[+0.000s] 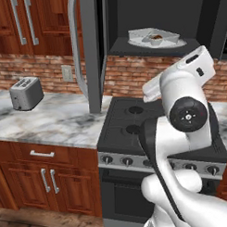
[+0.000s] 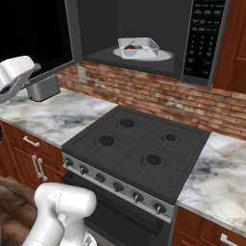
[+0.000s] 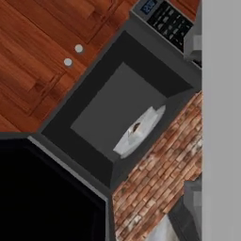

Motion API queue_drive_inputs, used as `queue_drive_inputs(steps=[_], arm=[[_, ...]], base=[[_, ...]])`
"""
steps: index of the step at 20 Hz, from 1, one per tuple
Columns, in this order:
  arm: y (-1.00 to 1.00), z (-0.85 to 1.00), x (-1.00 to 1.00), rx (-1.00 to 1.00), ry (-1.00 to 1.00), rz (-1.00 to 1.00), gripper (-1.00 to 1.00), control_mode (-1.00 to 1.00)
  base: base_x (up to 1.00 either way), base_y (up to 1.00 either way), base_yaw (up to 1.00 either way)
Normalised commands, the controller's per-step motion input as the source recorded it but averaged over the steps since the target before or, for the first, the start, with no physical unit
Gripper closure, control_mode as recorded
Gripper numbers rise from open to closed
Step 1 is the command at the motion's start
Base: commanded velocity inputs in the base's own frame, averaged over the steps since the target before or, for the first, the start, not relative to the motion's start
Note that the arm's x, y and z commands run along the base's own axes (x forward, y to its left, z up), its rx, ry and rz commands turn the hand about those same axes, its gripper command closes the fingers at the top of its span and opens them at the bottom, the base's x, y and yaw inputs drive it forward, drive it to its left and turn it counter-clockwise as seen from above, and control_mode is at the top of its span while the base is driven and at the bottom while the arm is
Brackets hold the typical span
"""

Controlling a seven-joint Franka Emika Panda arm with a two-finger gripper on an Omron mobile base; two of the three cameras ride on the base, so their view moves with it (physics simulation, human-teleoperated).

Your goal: Place the tupperware containing the fish and mushroom meal in the microwave. Close the microwave door and press the start button to reheat the meal.

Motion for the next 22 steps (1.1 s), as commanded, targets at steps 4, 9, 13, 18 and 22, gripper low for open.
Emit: queue_drive_inputs(steps=[4,9,13,18,22], arm=[[0.72,0.26,-0.25,-0.22,0.0,0.0,-1.0,-1.0],[0.79,0.29,-0.3,-0.25,0.0,0.0,-1.0,-1.0],[0.79,0.17,-0.35,-0.24,0.01,0.0,-1.0,-1.0],[0.85,0.01,-0.19,-0.23,0.05,0.0,-1.0,-1.0],[0.82,0.0,-0.11,-0.21,0.08,-0.01,-1.0,-1.0]], base=[[0.0,0.0,0.0],[0.0,0.0,0.0],[0.0,0.0,0.0],[0.0,0.0,0.0],[0.0,0.0,0.0]])
